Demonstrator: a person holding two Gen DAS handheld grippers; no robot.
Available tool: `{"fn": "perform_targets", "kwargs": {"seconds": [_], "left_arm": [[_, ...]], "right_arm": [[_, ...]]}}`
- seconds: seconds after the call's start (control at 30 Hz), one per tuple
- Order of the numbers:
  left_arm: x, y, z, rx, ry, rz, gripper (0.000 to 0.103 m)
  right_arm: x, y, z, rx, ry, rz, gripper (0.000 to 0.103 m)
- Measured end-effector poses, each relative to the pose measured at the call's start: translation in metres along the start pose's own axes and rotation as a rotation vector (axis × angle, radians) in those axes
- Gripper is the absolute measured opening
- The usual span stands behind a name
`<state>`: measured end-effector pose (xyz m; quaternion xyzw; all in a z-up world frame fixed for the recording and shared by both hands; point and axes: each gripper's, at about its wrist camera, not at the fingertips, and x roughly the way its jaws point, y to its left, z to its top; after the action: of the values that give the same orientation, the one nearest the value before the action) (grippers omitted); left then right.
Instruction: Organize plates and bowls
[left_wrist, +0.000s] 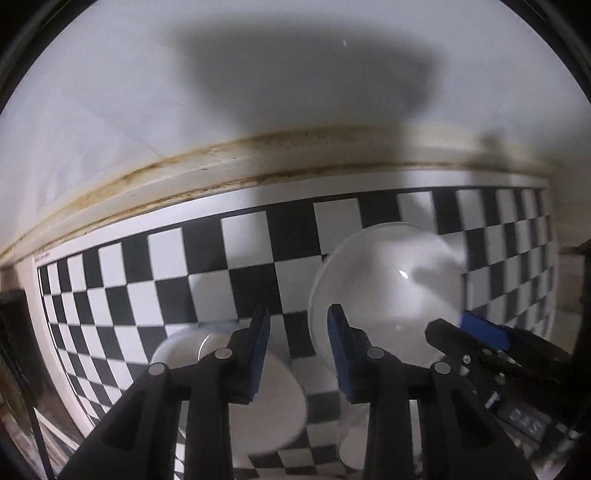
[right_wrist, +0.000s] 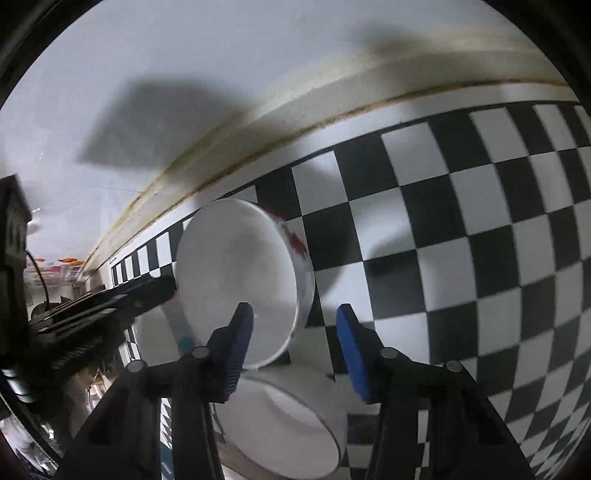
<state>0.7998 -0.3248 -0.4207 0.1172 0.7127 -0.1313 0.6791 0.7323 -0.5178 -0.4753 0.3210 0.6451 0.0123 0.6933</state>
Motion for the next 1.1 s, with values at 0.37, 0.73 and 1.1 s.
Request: {"fn": "perform_targets", "kwargs": {"seconds": [0.37, 0.73, 1.1], "left_arm": [[0.031, -0.011, 0.006, 0.04, 0.029, -0.028, 0.011], [-0.016, -0.037, -0.019, 0.077, -0.044, -0.038, 0.011], [-0.078, -0.067, -0.093, 0.118, -0.122, -0.109, 0.011]], "right_arm": [[0.029, -0.008, 0.004, 0.026, 0.045, -0.009, 0.016], [-0.002, -0.006, -0.008, 0.0, 0.003, -0.04, 0.012], [-0.066, -0.002, -0.066, -0.047, -0.076, -0.052, 0.011]]}}
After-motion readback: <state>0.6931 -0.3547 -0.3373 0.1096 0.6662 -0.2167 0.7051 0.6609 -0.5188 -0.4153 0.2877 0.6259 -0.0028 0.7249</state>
